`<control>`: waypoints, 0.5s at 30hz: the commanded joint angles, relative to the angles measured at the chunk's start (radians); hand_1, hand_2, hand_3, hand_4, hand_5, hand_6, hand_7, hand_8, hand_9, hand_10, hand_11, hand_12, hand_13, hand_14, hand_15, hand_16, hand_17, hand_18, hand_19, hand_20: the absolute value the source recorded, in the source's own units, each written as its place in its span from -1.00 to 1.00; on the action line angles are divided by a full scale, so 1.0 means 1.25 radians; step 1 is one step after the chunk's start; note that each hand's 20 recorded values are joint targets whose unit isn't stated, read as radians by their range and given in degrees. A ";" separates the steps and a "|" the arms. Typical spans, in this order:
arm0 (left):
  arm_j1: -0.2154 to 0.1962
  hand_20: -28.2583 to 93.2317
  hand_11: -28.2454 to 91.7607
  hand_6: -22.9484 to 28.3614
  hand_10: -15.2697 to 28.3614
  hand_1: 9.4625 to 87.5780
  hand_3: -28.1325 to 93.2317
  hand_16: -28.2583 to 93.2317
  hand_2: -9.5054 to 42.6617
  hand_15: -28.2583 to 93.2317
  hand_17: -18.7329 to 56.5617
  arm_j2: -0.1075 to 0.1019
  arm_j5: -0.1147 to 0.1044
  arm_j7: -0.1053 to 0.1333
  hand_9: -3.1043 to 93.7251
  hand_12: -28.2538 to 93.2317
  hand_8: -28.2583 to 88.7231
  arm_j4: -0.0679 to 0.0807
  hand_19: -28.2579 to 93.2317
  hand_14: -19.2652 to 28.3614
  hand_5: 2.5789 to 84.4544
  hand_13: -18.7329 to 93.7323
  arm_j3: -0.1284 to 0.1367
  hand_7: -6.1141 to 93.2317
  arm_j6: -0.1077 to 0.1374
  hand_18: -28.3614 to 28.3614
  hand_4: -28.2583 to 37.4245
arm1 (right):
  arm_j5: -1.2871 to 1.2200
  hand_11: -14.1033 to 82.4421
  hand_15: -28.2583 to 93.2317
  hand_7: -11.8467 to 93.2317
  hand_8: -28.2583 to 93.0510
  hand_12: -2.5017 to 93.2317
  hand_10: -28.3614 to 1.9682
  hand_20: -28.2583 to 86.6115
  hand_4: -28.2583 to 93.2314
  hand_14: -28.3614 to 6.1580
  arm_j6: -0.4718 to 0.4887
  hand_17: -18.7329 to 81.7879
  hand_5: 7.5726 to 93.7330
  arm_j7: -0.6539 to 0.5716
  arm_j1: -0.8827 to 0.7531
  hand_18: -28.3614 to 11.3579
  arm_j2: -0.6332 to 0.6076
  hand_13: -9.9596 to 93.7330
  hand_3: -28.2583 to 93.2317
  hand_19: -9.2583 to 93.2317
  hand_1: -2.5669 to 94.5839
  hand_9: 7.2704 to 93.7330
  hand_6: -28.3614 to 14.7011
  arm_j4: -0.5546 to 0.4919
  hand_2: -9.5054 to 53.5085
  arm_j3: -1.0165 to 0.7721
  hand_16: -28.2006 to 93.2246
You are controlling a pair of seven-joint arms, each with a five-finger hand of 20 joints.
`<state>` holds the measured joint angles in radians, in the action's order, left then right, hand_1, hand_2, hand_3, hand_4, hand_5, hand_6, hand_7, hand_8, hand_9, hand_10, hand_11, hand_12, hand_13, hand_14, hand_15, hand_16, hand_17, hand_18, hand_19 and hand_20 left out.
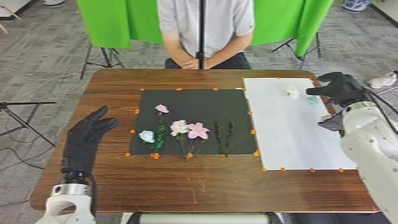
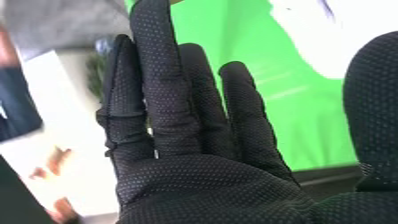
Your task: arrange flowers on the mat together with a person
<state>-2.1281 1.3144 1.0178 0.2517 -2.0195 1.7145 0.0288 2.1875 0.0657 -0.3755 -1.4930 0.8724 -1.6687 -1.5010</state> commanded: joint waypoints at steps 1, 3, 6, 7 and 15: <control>-0.014 -0.22 -0.17 0.00 0.40 -0.68 0.60 -0.47 -0.69 -0.12 -0.30 0.009 -0.005 -0.003 0.12 -0.26 -0.60 -0.004 -0.42 0.59 0.15 0.03 -0.005 -0.63 0.008 0.44 -0.80 | 0.235 -0.47 0.01 -0.59 -0.65 -0.59 -0.18 0.24 -0.81 -0.03 0.001 0.12 -0.10 0.009 0.097 -0.65 -0.001 0.65 0.55 0.58 -0.38 0.26 0.26 0.117 -1.00 0.078 -0.20; -0.014 -0.22 -0.17 0.00 0.40 -0.68 0.60 -0.47 -0.69 -0.12 -0.30 0.009 -0.005 -0.002 0.12 -0.26 -0.60 -0.003 -0.42 0.59 0.15 0.03 -0.005 -0.63 0.006 0.44 -0.80 | 0.234 -0.46 0.02 -0.58 -0.65 -0.58 -0.19 0.25 -0.81 0.00 0.006 0.14 -0.08 0.003 0.113 -0.65 0.000 0.69 0.55 0.62 -0.37 0.30 0.27 0.145 -1.00 0.099 -0.19; -0.016 -0.22 -0.17 0.00 0.40 -0.68 0.60 -0.47 -0.69 -0.12 -0.30 0.010 -0.008 0.000 0.12 -0.26 -0.60 -0.004 -0.42 0.59 0.15 0.03 -0.004 -0.63 0.012 0.44 -0.80 | 0.227 -0.45 0.04 -0.56 -0.66 -0.57 -0.11 0.25 -0.82 0.07 0.026 0.20 -0.05 0.005 0.129 -0.61 0.007 0.74 0.54 0.66 -0.35 0.34 0.31 0.180 -1.00 0.113 -0.18; -0.015 -0.22 -0.17 0.00 0.40 -0.68 0.60 -0.47 -0.69 -0.12 -0.30 0.009 -0.009 0.001 0.12 -0.26 -0.60 -0.004 -0.42 0.59 0.15 0.03 -0.004 -0.63 0.012 0.44 -0.80 | 0.230 -0.44 0.04 -0.56 -0.66 -0.57 -0.11 0.25 -0.82 0.09 0.029 0.21 -0.04 0.007 0.131 -0.61 0.011 0.76 0.54 0.67 -0.35 0.35 0.32 0.189 -1.00 0.113 -0.18; -0.018 -0.22 -0.17 0.00 0.40 -0.68 0.60 -0.48 -0.68 -0.12 -0.30 0.011 -0.013 0.003 0.12 -0.26 -0.60 -0.002 -0.42 0.59 0.15 0.03 -0.007 -0.63 0.013 0.44 -0.80 | 0.224 -0.45 0.04 -0.54 -0.67 -0.58 -0.11 0.23 -0.83 0.17 0.052 0.27 -0.02 0.018 0.150 -0.54 0.036 0.81 0.54 0.72 -0.33 0.39 0.34 0.245 -1.00 0.126 -0.17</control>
<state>-2.1367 1.3181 1.0086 0.2549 -2.0223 1.7117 0.0334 2.4627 0.0942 -0.3644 -1.3159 0.8925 -1.3974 -1.3581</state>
